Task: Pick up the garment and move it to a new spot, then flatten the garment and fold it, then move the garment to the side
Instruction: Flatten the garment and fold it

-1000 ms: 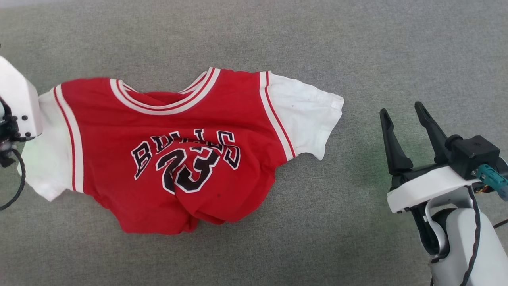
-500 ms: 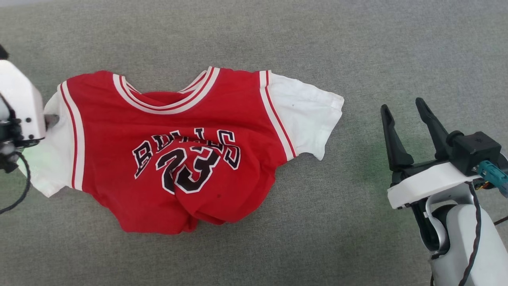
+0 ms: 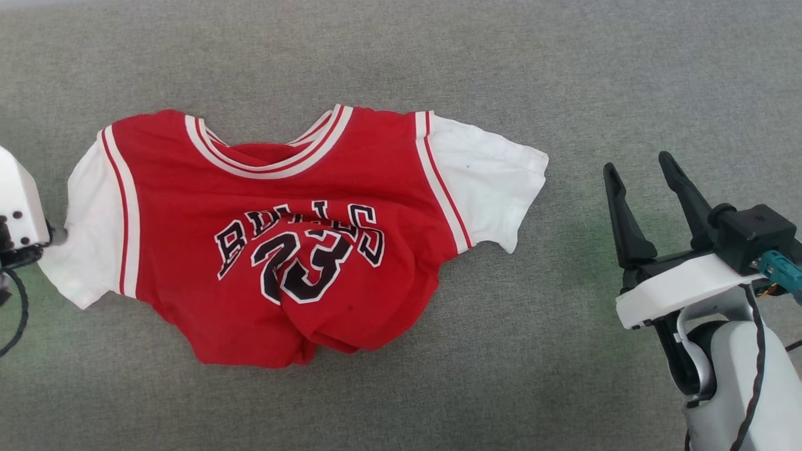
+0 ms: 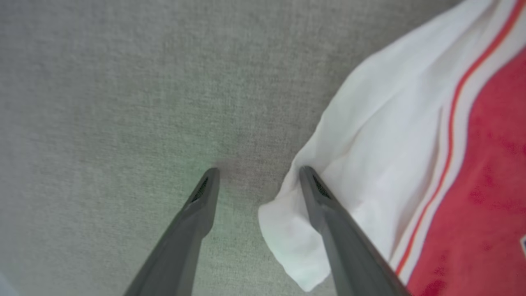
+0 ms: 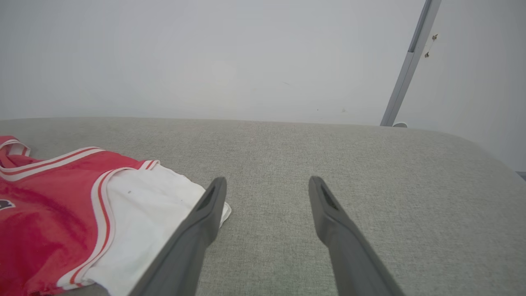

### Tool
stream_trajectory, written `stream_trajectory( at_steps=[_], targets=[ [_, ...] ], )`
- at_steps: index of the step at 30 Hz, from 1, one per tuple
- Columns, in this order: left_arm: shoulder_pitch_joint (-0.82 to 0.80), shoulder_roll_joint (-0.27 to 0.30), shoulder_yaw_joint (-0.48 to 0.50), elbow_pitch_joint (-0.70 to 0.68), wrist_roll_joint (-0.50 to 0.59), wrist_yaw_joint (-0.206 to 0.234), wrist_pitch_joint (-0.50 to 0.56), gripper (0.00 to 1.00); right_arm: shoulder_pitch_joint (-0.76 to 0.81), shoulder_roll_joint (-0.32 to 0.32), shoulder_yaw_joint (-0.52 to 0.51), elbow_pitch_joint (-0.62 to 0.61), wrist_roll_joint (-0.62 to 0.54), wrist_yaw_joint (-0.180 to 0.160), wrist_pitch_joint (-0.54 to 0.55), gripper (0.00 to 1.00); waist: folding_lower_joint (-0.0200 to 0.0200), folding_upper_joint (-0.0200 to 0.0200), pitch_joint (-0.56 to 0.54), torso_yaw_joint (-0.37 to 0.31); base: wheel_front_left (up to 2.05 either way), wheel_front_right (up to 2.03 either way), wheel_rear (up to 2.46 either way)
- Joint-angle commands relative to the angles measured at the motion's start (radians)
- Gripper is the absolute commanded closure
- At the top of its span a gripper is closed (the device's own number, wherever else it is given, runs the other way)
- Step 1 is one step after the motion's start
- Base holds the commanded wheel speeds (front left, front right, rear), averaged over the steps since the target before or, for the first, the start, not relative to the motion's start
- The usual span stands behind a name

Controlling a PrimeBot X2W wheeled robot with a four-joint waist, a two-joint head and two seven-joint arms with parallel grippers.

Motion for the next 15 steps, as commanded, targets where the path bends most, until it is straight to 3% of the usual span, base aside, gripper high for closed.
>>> stream_trajectory(
  at_steps=[1, 12, 15],
  targets=[
    [0.028, 0.002, 0.012, -0.017, -0.022, 0.018, 0.011, 0.00, 0.009, -0.003, -0.001, -0.009, -0.003, 0.000, 0.007, 0.00, 0.0000, 0.0000, 0.000, 0.003, 0.00, 0.00, 0.00],
    [0.127, 0.011, 0.077, -0.161, -0.126, 0.096, 0.054, 0.00, 0.017, -0.012, -0.006, -0.037, -0.010, 0.000, 0.034, 0.00, 0.0000, 0.0000, -0.010, 0.022, 0.00, 0.00, 0.00],
    [0.148, 0.038, 0.069, -0.208, -0.106, 0.105, 0.045, 0.00, 0.021, -0.013, -0.004, -0.040, -0.008, 0.000, 0.040, 0.00, 0.0000, 0.0000, -0.013, 0.026, 0.00, 0.00, 0.00]
  ],
)
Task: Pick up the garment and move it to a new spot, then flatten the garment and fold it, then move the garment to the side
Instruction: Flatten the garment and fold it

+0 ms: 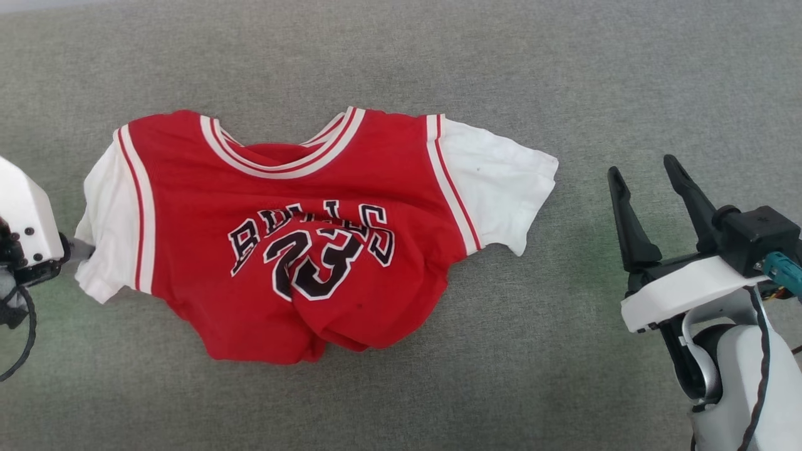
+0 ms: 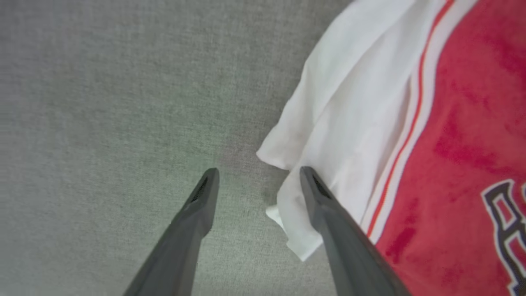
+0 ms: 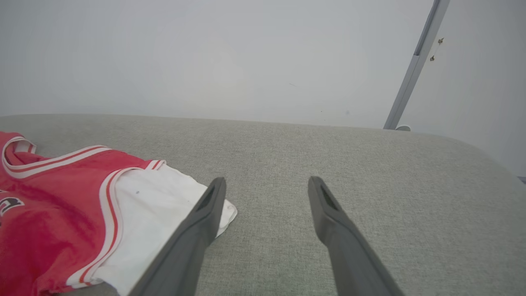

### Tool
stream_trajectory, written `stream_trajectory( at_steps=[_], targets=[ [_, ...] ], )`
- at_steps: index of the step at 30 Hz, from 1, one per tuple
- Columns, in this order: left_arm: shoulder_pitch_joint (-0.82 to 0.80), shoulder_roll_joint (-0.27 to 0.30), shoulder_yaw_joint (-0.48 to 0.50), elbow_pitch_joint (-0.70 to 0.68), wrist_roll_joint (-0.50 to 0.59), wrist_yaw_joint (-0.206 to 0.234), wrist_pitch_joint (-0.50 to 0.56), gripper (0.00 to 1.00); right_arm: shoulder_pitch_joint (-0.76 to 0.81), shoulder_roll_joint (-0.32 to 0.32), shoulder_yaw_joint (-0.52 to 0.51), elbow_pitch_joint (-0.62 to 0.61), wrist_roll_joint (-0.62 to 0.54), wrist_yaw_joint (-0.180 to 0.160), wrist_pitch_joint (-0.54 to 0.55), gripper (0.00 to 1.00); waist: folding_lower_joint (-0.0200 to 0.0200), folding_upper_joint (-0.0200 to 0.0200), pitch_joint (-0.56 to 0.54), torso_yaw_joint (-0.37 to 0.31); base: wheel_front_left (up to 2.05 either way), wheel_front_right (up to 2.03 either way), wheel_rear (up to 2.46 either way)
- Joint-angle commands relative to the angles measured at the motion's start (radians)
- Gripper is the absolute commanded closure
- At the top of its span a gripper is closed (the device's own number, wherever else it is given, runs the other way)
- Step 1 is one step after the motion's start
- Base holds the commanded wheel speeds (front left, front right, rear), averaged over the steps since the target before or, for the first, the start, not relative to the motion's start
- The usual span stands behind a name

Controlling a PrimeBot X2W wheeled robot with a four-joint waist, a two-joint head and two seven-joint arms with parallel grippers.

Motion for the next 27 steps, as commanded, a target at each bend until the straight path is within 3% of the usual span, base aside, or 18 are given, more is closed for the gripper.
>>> stream_trajectory(
  at_steps=[1, 19, 20, 21, 27],
  targets=[
    [0.018, 0.008, 0.006, -0.022, 0.003, 0.005, -0.018, 0.00, 0.003, 0.000, 0.001, -0.008, -0.001, 0.000, 0.005, 0.00, 0.0000, 0.0000, -0.001, 0.002, 0.00, 0.00, 0.00],
    [0.017, -0.076, -0.045, 0.058, 0.058, -0.022, -0.112, 0.00, -0.030, -0.013, 0.037, -0.025, 0.008, 0.000, 0.049, 0.00, 0.0000, 0.0000, 0.029, -0.011, 0.00, 0.00, 0.00],
    [0.010, -0.077, -0.053, 0.069, 0.069, -0.030, -0.121, 0.60, -0.038, -0.016, 0.043, -0.024, 0.015, 0.000, 0.058, 0.00, 0.0000, 0.0000, 0.031, -0.011, 0.00, 0.00, 0.00],
    [0.002, -0.079, -0.052, 0.082, 0.072, -0.030, -0.135, 1.00, -0.043, -0.017, 0.051, -0.020, 0.024, 0.000, 0.072, 0.00, 0.0000, 0.0000, 0.034, -0.009, 0.00, 0.00, 0.00],
    [-0.049, -0.120, -0.054, 0.143, 0.071, -0.077, -0.178, 1.00, -0.093, -0.060, 0.117, 0.024, 0.091, 0.000, 0.240, 0.00, 0.0000, 0.0000, 0.048, 0.011, 0.00, 0.00, 0.00]
  ],
)
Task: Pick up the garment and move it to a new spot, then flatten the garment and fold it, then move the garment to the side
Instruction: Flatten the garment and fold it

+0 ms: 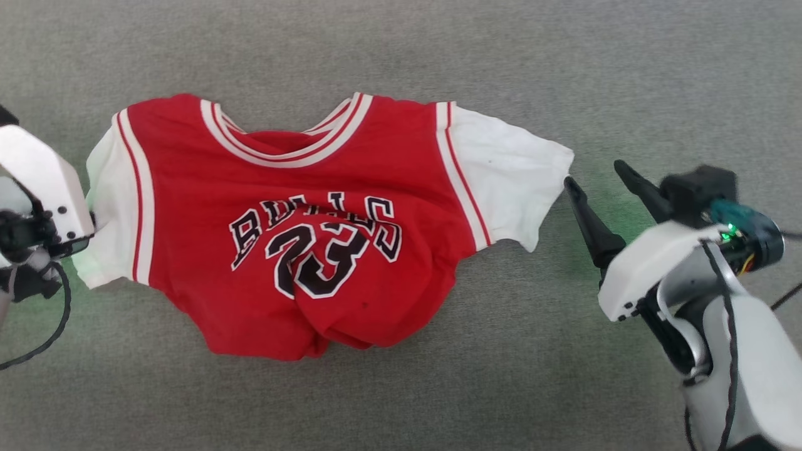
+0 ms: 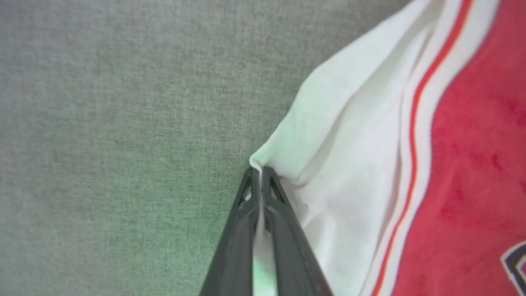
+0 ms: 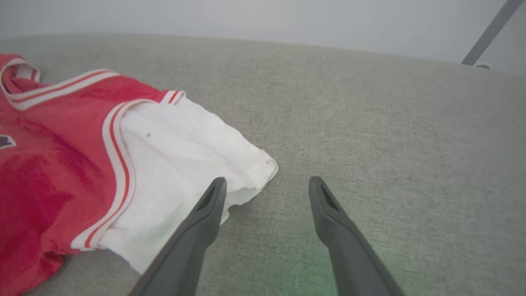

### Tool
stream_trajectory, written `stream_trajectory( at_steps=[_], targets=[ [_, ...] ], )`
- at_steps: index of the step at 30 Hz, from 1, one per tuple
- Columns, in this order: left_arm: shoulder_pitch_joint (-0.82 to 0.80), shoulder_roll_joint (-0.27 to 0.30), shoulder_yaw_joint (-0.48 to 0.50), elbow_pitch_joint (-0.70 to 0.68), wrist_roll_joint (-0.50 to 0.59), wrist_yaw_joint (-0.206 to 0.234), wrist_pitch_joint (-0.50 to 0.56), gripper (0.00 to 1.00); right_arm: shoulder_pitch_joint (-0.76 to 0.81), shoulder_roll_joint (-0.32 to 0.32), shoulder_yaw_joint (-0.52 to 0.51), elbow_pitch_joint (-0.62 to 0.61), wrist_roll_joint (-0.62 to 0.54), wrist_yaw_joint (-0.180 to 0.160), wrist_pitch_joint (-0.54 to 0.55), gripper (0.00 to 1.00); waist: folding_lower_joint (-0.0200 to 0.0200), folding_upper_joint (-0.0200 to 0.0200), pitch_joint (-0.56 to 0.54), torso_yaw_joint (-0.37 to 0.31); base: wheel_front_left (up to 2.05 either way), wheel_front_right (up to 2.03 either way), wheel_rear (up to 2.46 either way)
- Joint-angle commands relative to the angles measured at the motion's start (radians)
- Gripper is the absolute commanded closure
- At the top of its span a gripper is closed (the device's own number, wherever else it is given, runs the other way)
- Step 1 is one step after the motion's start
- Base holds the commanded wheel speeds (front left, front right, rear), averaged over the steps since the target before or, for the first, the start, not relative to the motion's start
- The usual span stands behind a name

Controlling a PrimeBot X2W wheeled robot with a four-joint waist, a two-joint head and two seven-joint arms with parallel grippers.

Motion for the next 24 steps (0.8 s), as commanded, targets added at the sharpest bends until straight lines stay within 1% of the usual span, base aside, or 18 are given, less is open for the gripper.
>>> stream_trajectory(
  at_steps=[1, 3, 5, 9, 11, 13, 14, 15, 16, 17, 19, 24],
  targets=[
    [0.011, -0.029, -0.022, 0.022, 0.000, -0.012, -0.002, 1.00, -0.024, -0.011, 0.008, 0.011, 0.010, 0.000, 0.037, 0.00, 0.0000, 0.0000, 0.006, 0.009, 0.00, 0.00, 0.00],
    [-0.010, -0.045, -0.027, 0.039, 0.003, -0.027, -0.008, 1.00, -0.055, -0.022, 0.024, 0.030, 0.041, 0.000, 0.112, 0.00, 0.0000, 0.0000, 0.012, 0.020, 0.00, 0.00, 0.00],
    [-0.029, -0.058, -0.033, 0.054, 0.008, -0.044, -0.015, 1.00, -0.091, -0.045, 0.040, 0.047, 0.047, 0.000, 0.188, 0.00, 0.0000, 0.0000, 0.017, 0.031, 0.00, 0.00, 0.00],
    [-0.064, -0.082, -0.042, 0.090, 0.015, -0.074, -0.028, 1.00, -0.164, -0.046, 0.053, 0.101, 0.090, 0.000, 0.345, 0.00, 0.0000, 0.0000, 0.029, 0.051, 0.00, 0.00, 0.00],
    [-0.081, -0.096, -0.044, 0.110, 0.015, -0.087, -0.037, 1.00, -0.196, -0.056, 0.074, 0.142, 0.088, 0.000, 0.428, 0.00, 0.0000, 0.0000, 0.034, 0.060, 0.00, 0.00, 0.00],
    [-0.098, -0.108, -0.047, 0.130, 0.018, -0.100, -0.046, 1.00, -0.221, -0.047, 0.096, 0.190, 0.112, 0.000, 0.504, 0.00, 0.0000, 0.0000, 0.040, 0.068, 0.00, 0.00, 0.00],
    [-0.113, -0.121, -0.049, 0.152, 0.019, -0.111, -0.056, 1.00, -0.247, -0.053, 0.137, 0.237, 0.115, 0.000, 0.577, 0.00, 0.0000, 0.0000, 0.043, 0.076, 0.00, 0.00, 0.00],
    [-0.118, -0.126, -0.050, 0.164, 0.020, -0.117, -0.064, 1.00, -0.249, -0.050, 0.155, 0.261, 0.132, 0.000, 0.617, 0.00, 0.0000, 0.0000, 0.044, 0.078, 0.00, 0.00, 0.00],
    [-0.125, -0.133, -0.051, 0.176, 0.021, -0.122, -0.066, 1.00, -0.256, -0.050, 0.173, 0.282, 0.148, 0.001, 0.650, 0.15, 0.0000, 0.0000, 0.044, 0.080, 0.00, 0.00, 0.00],
    [-0.131, -0.139, -0.051, 0.188, 0.020, -0.130, -0.073, 1.00, -0.263, -0.050, 0.183, 0.300, 0.165, 0.002, 0.678, 1.00, 0.0000, 0.0000, 0.044, 0.083, 0.00, 0.00, 0.00],
    [-0.140, -0.144, -0.053, 0.210, 0.024, -0.141, -0.088, 1.00, -0.279, -0.070, 0.205, 0.326, 0.184, 0.002, 0.720, 1.00, 0.0000, 0.0000, 0.041, 0.088, 0.00, 0.00, 0.00],
    [-0.186, -0.152, -0.053, 0.255, 0.042, -0.165, -0.136, 1.00, -0.355, -0.072, 0.133, 0.326, 0.246, 0.000, 0.674, 1.00, 0.0000, 0.0000, 0.017, 0.097, 0.00, 0.00, 0.00]
  ],
)
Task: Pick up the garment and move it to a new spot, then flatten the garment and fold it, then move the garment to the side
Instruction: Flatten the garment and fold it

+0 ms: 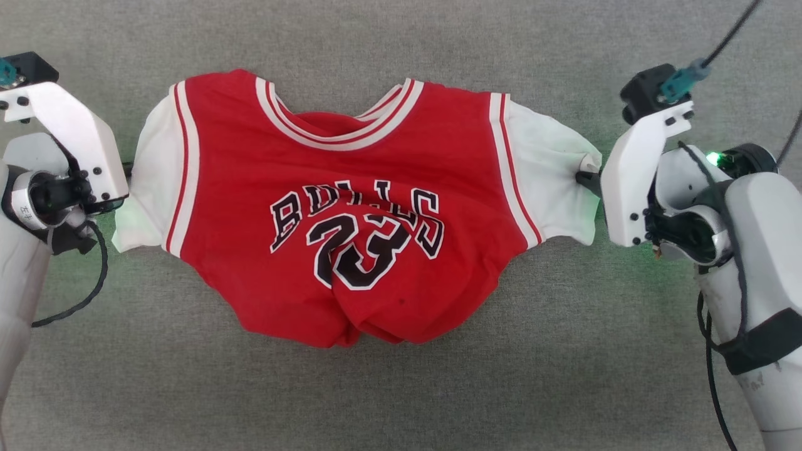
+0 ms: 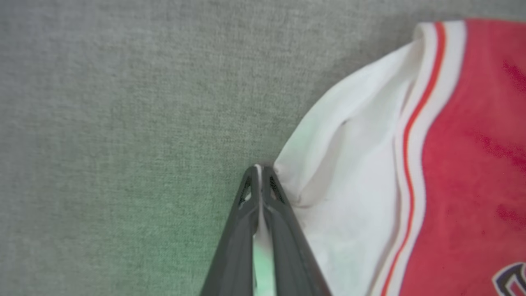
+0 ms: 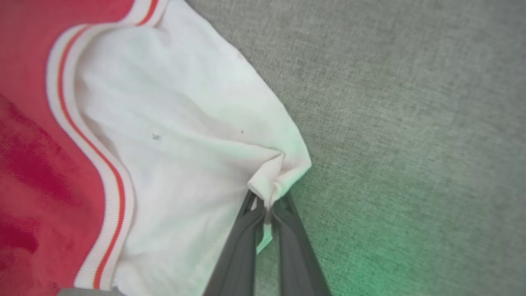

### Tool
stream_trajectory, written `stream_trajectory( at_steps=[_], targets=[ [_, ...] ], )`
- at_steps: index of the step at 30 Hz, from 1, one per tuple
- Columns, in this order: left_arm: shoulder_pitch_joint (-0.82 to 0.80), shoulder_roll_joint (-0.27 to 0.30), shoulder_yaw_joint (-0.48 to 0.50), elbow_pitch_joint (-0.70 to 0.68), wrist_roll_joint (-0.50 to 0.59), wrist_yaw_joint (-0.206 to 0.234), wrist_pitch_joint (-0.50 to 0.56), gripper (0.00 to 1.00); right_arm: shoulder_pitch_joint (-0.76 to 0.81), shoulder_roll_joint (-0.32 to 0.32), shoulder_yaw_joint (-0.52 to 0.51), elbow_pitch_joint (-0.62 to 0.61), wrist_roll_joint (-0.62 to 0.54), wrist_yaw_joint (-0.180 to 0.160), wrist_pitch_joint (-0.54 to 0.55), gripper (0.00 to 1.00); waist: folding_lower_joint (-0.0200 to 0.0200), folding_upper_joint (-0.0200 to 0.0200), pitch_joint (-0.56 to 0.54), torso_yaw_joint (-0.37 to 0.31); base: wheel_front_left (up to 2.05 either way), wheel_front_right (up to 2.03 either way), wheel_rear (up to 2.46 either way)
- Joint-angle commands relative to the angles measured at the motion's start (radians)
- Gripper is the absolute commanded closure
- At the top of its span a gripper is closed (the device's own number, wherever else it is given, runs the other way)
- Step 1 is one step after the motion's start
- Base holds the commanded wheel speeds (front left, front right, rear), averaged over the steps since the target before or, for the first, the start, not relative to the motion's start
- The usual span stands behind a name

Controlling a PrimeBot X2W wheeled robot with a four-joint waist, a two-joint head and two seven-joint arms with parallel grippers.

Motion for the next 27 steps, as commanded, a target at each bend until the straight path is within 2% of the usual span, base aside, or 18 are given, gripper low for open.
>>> stream_trajectory(
  at_steps=[1, 8, 13, 21, 27],
  targets=[
    [-0.014, -0.014, -0.007, 0.013, 0.017, -0.010, -0.016, 1.00, 0.004, 0.007, -0.004, 0.021, 0.012, 0.000, -0.009, 1.00, 0.0000, 0.0000, -0.017, 0.005, 0.00, 0.00, 0.00],
    [-0.089, -0.018, -0.012, 0.018, 0.034, -0.056, -0.066, 1.00, -0.031, -0.031, -0.066, -0.015, 0.054, 0.000, -0.073, 1.00, 0.0000, 0.0000, -0.101, 0.014, 0.00, 0.00, 0.00],
    [-0.128, -0.021, -0.015, 0.017, 0.046, -0.072, -0.088, 1.00, -0.037, -0.056, -0.088, -0.036, 0.067, 0.000, -0.112, 1.00, 0.0000, 0.0000, -0.166, 0.016, 0.00, 0.00, 0.00],
    [-0.203, -0.042, -0.011, 0.008, 0.051, -0.078, -0.108, 1.00, -0.095, -0.109, -0.080, -0.082, 0.062, 0.000, -0.189, 1.00, 0.0000, 0.0000, -0.276, 0.010, 0.00, 0.00, 0.00],
    [-0.257, -0.064, -0.003, 0.021, 0.059, -0.070, -0.149, 1.00, -0.186, -0.104, -0.036, -0.058, 0.049, 0.000, -0.245, 1.00, 0.0000, 0.0000, -0.328, -0.008, 0.00, 0.00, 0.00]
  ],
)
